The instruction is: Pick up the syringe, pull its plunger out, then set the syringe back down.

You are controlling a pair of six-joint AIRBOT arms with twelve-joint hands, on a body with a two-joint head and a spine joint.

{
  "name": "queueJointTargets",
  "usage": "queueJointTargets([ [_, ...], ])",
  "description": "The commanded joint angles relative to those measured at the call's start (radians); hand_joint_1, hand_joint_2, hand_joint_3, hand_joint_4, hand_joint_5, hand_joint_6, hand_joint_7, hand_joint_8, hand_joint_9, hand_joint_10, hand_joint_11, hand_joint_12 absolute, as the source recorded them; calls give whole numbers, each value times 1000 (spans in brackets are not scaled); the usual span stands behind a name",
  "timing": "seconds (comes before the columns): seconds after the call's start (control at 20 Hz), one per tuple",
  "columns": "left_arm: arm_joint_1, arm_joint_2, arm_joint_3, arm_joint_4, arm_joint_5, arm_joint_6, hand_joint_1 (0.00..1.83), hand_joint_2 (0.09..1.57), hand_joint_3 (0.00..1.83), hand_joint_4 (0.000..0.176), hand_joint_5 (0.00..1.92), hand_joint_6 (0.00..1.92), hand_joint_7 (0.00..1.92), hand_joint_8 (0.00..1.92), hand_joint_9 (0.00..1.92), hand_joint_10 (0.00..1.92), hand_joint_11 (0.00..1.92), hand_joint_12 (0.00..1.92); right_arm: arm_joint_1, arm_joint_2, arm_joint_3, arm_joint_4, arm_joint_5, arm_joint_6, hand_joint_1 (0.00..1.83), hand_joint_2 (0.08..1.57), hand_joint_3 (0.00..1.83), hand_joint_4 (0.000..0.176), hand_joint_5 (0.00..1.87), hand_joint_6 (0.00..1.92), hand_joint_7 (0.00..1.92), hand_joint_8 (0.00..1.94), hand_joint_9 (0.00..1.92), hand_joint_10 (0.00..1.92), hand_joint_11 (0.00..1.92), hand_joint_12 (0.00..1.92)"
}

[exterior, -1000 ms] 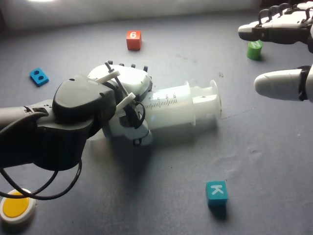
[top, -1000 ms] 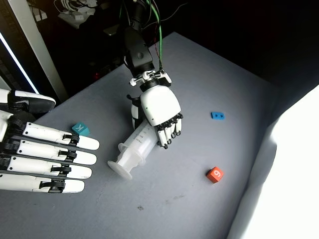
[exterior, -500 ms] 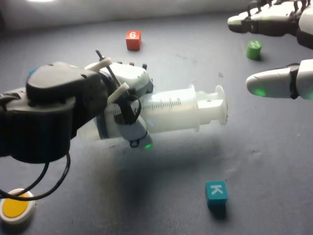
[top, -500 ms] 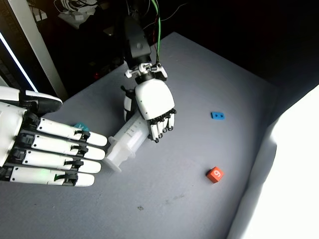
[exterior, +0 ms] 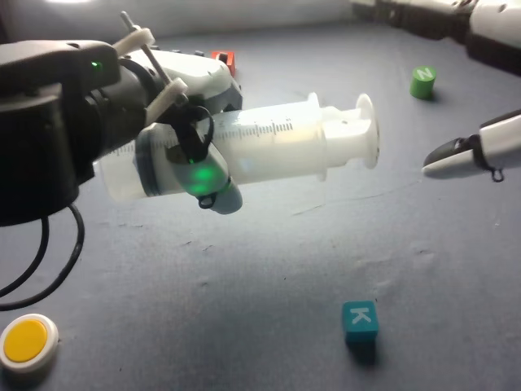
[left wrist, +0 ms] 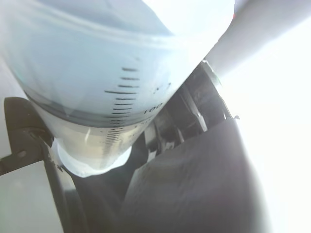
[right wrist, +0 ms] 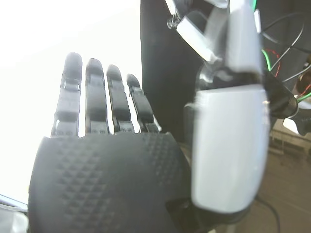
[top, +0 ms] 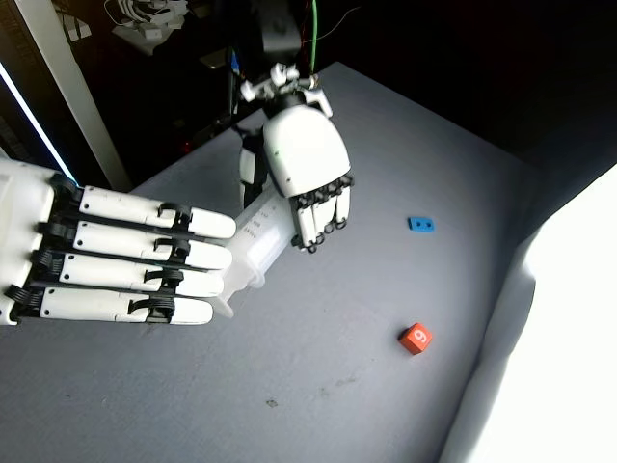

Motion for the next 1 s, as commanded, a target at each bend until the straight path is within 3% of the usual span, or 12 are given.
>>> queueJointTargets([
  [0.0, -29, 8, -6, 41, 13, 9, 1146, 1244, 1, 4, 720, 1455, 770, 1254, 856, 611, 585, 1243, 19, -3, 8, 16, 111, -5, 1228, 931, 21, 0, 1, 0, 41, 1, 134, 0, 0, 447],
  [0.05, -43, 10, -8, 14, 13, 41, 1137, 1252, 2, 17, 709, 1447, 749, 1308, 801, 725, 556, 1308, 18, -18, 19, 29, 107, -13, 1225, 922, 12, 0, 17, 5, 48, 5, 138, 3, 0, 474],
  [0.15, -80, 11, -9, -43, 13, 110, 1143, 1242, 2, 21, 729, 1413, 762, 1295, 783, 802, 550, 1338, 10, -56, 43, 66, 101, -45, 1184, 944, 13, 0, 21, 4, 52, 5, 129, 3, 0, 432],
  [0.2, -89, 11, -11, -47, 13, 117, 1140, 1247, 1, 23, 722, 1416, 753, 1314, 763, 821, 528, 1352, 7, -70, 53, 74, 102, -53, 1225, 919, 1, 0, 65, 15, 100, 17, 165, 13, 0, 503],
  [0.6, -124, 21, -30, -61, -15, 117, 1143, 1241, 2, 23, 727, 1407, 768, 1293, 774, 764, 517, 1289, -23, -233, 194, 141, 141, -92, 1200, 926, 3, 0, 84, 8, 132, 5, 199, 4, 0, 575],
  [0.95, -128, 21, -29, -61, -26, 117, 1148, 1235, 1, 20, 730, 1399, 788, 1269, 801, 756, 537, 1284, -25, -267, 217, 141, 170, -109, 1246, 950, 11, 0, 85, 1, 170, 2, 238, 7, 0, 656],
])
